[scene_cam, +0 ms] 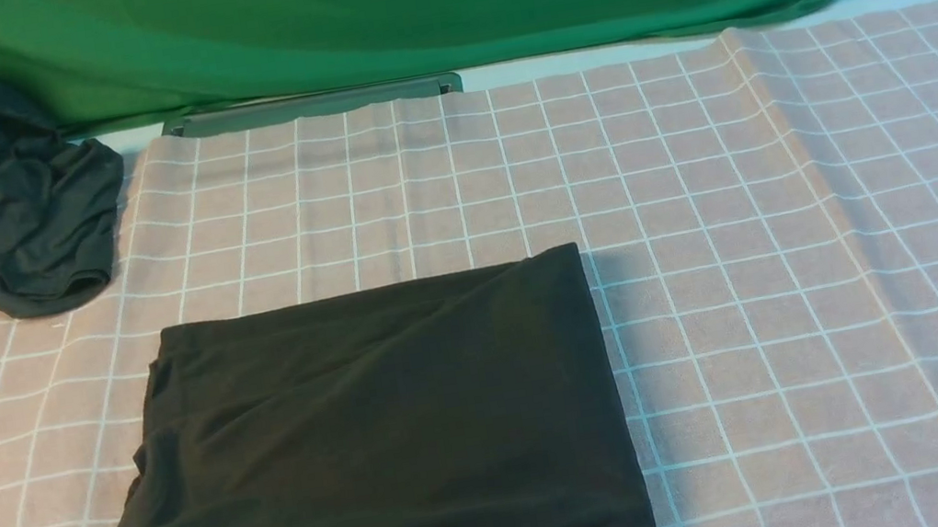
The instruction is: Fold a long-sleeved shirt over a pink coffee tablecloth.
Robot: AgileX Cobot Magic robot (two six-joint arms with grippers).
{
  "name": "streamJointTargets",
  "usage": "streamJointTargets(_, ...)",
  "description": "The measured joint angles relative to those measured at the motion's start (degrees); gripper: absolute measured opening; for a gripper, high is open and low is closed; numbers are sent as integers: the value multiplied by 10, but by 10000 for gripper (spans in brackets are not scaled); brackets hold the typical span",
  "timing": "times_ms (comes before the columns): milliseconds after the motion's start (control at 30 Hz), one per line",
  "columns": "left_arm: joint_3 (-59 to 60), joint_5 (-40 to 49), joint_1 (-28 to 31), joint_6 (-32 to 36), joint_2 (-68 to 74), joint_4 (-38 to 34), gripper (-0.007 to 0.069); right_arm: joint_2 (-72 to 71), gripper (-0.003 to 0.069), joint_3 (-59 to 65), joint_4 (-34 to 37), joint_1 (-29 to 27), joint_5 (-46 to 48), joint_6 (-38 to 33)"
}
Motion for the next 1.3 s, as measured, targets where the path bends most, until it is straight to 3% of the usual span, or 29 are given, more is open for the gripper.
streamJointTargets(400, 37, -18, 0, -25, 16, -15, 13, -37, 57, 36, -1, 0, -22, 27)
streamJointTargets(600, 37, 28, 1, -43, 140, -5, 13, -37, 83, 36, -1, 0, -26, 27)
streamJointTargets(700, 33, 32, 1, -18, 203, -20, 13, -37, 89, 36, -1, 0, -25, 27)
streamJointTargets(867, 33, 18, 1, 94, 263, -101, 13, -37, 91, 36, -1, 0, -15, 27)
streamJointTargets(1000, 32, 1, 1, 143, 224, -121, 13, -37, 99, 36, -1, 0, -14, 27)
streamJointTargets(1300, 30, -41, 1, 150, 22, -104, 13, -37, 127, 36, -1, 0, -13, 27)
